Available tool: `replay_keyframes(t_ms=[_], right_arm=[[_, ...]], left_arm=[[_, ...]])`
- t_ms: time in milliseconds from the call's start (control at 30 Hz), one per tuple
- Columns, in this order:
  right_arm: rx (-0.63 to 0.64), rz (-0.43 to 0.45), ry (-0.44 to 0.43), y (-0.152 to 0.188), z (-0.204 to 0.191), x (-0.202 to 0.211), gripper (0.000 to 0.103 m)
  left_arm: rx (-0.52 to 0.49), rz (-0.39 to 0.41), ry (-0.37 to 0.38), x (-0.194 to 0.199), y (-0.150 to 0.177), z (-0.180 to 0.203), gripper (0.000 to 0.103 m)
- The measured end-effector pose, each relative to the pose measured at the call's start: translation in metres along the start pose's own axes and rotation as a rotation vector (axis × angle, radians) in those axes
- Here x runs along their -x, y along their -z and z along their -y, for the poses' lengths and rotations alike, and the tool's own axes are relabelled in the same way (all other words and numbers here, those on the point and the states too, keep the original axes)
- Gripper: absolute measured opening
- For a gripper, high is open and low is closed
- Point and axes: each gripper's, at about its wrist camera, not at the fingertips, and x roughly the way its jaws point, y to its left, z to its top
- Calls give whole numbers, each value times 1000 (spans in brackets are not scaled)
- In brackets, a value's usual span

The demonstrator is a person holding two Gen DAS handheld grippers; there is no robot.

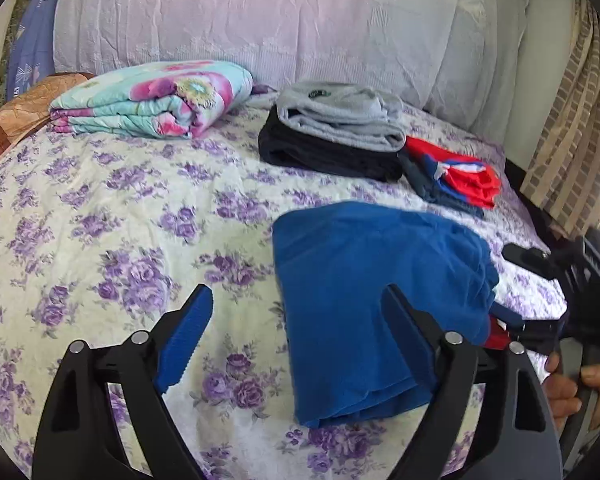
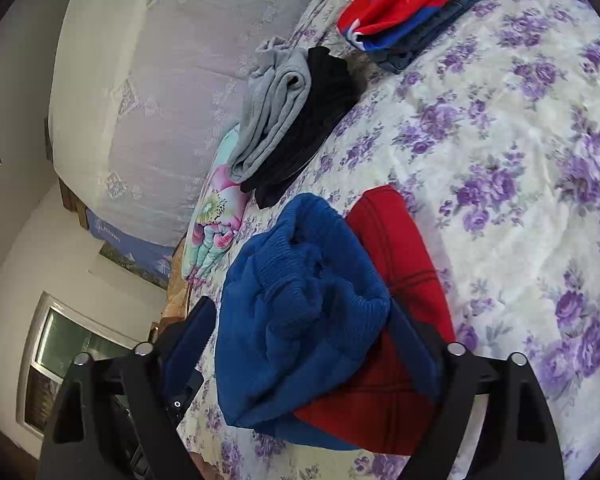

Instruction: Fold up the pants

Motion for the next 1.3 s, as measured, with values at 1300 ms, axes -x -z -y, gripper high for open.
replay_keyframes(t_ms=[1300], right_arm=[[180, -19, 44, -8, -21, -10, 50]], left_arm=[[-284, -83, -13, -39, -2, 89, 95]])
